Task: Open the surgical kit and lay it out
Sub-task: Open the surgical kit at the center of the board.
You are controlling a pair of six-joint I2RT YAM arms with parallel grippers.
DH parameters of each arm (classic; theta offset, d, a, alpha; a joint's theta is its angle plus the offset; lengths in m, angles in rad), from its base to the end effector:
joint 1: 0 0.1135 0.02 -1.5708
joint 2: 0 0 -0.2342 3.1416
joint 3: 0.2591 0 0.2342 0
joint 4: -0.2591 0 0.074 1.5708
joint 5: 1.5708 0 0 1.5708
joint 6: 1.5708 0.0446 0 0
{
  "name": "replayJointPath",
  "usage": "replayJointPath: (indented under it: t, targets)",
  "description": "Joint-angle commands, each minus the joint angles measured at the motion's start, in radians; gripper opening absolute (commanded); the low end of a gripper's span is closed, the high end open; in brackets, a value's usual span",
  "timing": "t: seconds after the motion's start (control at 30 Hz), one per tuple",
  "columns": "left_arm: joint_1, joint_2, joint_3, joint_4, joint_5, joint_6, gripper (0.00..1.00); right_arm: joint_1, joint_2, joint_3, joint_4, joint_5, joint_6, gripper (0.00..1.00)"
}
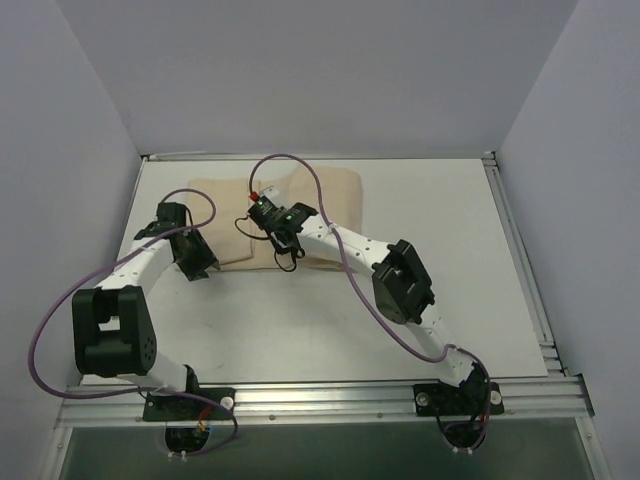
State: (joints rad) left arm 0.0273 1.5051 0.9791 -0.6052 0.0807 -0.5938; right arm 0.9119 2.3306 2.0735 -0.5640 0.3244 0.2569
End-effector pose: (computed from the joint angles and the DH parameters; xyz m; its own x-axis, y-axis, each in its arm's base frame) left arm 0.2809 0.0041 0.1782 -0.7537 -0.5785 -0.3119 -0.5002 0.8128 -0.2986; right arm 0.3141 0.3825 0.1987 -0.5900 -0.3686 -0.7183 -0.4824 0.8744 -0.0525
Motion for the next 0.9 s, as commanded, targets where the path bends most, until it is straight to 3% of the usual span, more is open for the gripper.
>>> replayJointPath:
  t: [0.0, 0.27, 0.63, 0.73, 0.77, 0.87]
  targets:
    - [0.003, 0.049, 0.024, 0.039, 0.033, 0.012, 0.48, -0.077, -0.14, -0.027, 0.004, 0.018, 0.054, 0.0]
    - [0.006, 0.159, 0.058, 0.035, 0.08, 0.022, 0.44, -0.307, -0.445, -0.34, 0.119, -0.119, 0.129, 0.0]
    - [0.01, 0.124, 0.081, 0.012, 0.111, 0.026, 0.43, -0.72, -0.747, -0.858, 0.182, -0.185, 0.128, 0.02]
    - [0.008, 0.096, 0.078, 0.01, 0.139, 0.031, 0.44, -0.774, -0.752, -0.905, 0.17, -0.188, 0.119, 0.12]
    - [0.008, 0.087, 0.076, 0.01, 0.145, 0.034, 0.45, -0.781, -0.752, -0.908, 0.171, -0.192, 0.117, 0.31]
    - [0.005, 0.038, 0.079, 0.01, 0.168, 0.058, 0.51, -0.771, -0.745, -0.851, 0.171, -0.194, 0.094, 0.64]
